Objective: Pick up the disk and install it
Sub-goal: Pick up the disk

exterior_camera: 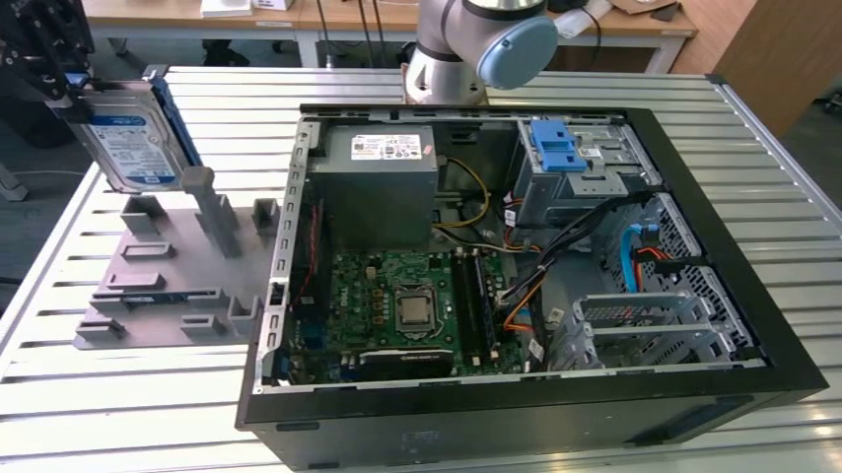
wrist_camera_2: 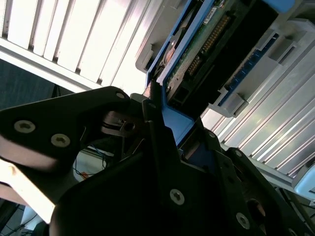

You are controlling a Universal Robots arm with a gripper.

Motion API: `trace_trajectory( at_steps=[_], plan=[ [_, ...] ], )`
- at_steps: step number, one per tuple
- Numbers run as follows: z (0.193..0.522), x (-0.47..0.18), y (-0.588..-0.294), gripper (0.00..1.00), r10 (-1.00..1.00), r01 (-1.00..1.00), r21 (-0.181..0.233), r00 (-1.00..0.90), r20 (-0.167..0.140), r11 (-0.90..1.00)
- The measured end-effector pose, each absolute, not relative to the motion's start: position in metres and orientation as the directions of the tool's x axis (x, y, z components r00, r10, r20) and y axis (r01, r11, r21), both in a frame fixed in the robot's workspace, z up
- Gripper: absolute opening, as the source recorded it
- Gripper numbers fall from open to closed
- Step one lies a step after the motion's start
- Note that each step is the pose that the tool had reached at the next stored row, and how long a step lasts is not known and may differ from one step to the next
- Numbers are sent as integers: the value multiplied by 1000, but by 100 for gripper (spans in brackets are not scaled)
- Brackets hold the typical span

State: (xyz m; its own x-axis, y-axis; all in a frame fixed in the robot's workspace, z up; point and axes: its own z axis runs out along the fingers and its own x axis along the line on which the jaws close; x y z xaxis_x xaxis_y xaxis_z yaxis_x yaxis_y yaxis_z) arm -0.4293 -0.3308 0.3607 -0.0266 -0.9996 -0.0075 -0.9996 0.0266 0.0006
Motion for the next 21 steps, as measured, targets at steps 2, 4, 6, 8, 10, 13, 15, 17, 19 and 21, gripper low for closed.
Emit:
trace_trajectory(
  at_steps=[2, 4, 6, 8, 10, 13, 15, 17, 19, 21],
  plan=[
    [362, -429, -331, 36, -1000, -1000, 1, -27, -8, 27],
    [364, -429, -331, 36, -1000, -1000, 1, -27, -8, 27],
    [366, -429, -331, 36, -1000, -1000, 1, -27, -8, 27],
    [369, -429, -331, 36, -1000, -1000, 1, -27, -8, 27],
    [371, -429, -331, 36, -1000, -1000, 1, -27, -8, 27],
    [375, -429, -331, 36, -1000, -1000, 1, -27, -8, 27],
    [376, -429, -331, 36, -1000, -1000, 1, -27, -8, 27],
    [378, -429, -331, 36, -1000, -1000, 1, -27, -8, 27],
    [379, -429, -331, 36, -1000, -1000, 1, -27, -8, 27],
    [381, -429, -331, 36, -1000, -1000, 1, -27, -8, 27]
  ],
)
